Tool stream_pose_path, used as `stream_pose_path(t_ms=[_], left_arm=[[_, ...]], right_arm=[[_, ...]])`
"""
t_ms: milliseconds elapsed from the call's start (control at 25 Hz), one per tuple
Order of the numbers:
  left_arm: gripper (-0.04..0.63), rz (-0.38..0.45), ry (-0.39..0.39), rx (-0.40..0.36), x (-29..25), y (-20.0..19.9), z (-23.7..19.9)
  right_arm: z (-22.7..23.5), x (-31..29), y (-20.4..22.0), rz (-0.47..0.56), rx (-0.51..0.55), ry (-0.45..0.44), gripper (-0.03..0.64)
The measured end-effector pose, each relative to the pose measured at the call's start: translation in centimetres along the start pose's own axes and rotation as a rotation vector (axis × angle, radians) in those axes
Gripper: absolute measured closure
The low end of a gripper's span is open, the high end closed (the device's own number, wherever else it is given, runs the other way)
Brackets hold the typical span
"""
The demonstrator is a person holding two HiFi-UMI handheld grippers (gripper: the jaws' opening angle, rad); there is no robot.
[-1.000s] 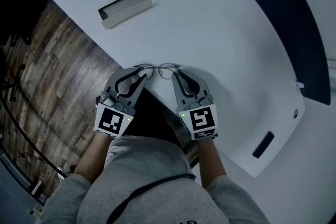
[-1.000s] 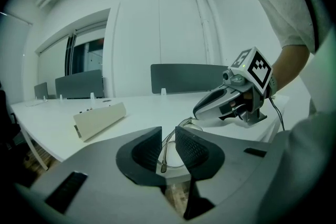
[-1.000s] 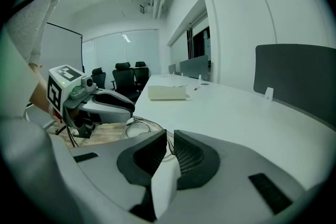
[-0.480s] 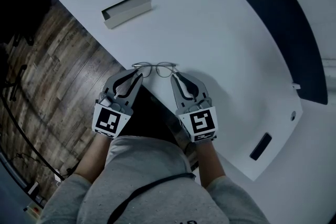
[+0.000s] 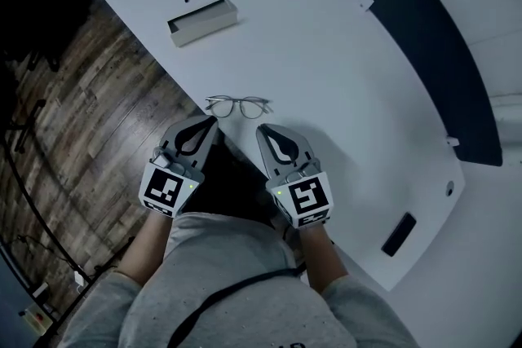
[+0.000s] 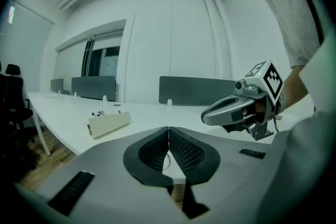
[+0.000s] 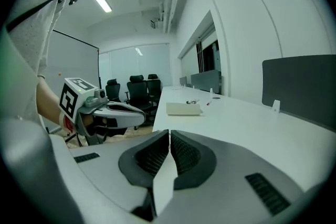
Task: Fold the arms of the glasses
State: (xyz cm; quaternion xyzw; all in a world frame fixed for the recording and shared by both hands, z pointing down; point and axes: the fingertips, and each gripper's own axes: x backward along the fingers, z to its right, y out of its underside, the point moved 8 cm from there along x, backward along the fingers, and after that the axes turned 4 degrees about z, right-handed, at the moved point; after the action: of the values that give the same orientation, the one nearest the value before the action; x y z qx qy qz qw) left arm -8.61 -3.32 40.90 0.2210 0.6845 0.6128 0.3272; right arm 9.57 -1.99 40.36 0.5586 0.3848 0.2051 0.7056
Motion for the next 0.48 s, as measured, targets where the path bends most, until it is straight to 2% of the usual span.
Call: stream_pose_path(t_ms=[160, 480], left_arm=[[0.58, 0.022, -0.022, 0.062, 1.3, 0.2, 0.7], [0.58, 0.021, 0.001, 0.06, 3.1, -0.4, 1.8]], right_arm=[[-1.0, 1.0, 0.1, 0.037, -0.011, -0.035, 0.594], [-2.7, 2.5, -0.4, 0.061, -0.02, -0.034, 0.595]])
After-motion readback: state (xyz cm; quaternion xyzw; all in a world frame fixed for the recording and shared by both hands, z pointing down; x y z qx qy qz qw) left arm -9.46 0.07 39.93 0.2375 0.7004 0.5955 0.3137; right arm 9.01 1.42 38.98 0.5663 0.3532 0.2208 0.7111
